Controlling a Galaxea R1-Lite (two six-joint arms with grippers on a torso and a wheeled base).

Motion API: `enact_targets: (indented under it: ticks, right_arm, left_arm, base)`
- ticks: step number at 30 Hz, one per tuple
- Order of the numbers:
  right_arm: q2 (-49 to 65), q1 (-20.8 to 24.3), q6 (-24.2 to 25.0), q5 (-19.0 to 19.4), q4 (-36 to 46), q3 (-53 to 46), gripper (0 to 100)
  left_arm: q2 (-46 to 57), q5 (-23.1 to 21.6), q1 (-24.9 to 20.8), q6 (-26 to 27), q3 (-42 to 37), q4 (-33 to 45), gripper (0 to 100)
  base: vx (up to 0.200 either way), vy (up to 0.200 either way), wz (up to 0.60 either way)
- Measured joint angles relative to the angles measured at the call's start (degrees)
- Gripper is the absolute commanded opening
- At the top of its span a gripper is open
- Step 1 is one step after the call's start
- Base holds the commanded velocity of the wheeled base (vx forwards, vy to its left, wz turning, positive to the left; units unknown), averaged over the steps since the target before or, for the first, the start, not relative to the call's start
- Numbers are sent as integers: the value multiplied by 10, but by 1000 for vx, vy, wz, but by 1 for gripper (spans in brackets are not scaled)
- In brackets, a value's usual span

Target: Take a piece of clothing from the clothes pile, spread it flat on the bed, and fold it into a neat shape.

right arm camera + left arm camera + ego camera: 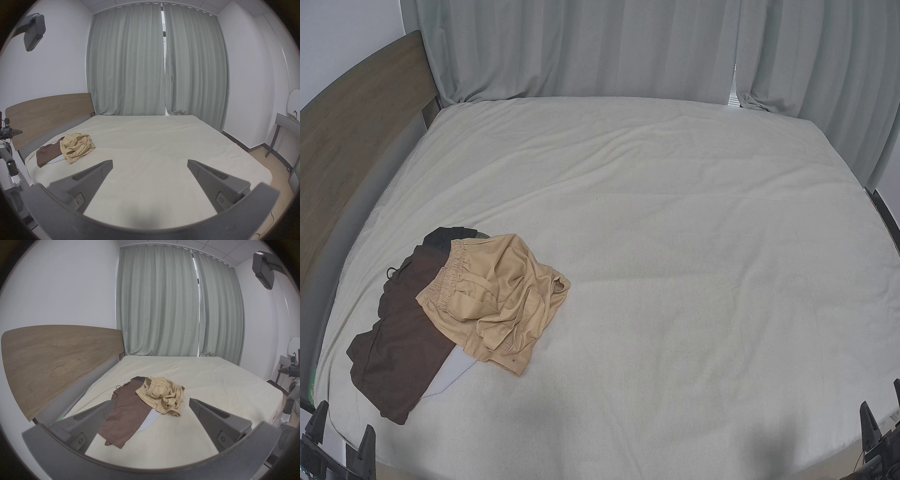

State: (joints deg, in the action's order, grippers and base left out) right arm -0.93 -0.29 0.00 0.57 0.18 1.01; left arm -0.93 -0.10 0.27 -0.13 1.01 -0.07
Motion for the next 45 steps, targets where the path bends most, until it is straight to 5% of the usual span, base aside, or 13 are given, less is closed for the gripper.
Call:
enact_targets:
  ticks: [45]
  right_arm:
    - [0, 0, 1, 1, 0, 0, 100]
  left_arm:
    - [0, -14, 2, 10, 0, -10, 100]
  base:
    - [0, 0, 0]
